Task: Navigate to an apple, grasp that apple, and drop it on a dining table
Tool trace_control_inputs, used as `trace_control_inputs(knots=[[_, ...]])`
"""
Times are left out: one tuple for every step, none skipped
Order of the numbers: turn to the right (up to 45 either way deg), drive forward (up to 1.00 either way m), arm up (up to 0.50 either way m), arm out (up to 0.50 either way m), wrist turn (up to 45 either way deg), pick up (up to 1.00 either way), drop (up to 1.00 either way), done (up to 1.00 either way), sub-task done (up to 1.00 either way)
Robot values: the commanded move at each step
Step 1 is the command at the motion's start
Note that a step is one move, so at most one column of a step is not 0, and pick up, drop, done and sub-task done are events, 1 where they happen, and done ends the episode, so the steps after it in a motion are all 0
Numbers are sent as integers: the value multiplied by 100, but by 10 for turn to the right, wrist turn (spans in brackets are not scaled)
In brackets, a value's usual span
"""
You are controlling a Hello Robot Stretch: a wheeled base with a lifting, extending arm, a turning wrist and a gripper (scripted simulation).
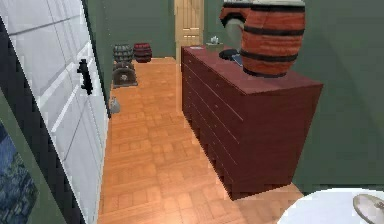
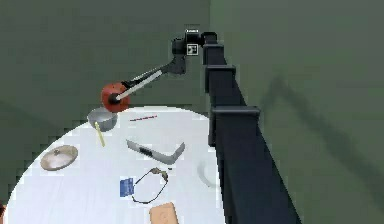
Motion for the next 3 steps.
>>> trace_control_inputs(knots=[[0, 0, 0, 0, 240, 0, 0, 0, 0], [0, 0, -8, 0, 0, 0, 0, 0, 0], [0, 0, -32, 0, 0, 0, 0, 0, 0]])
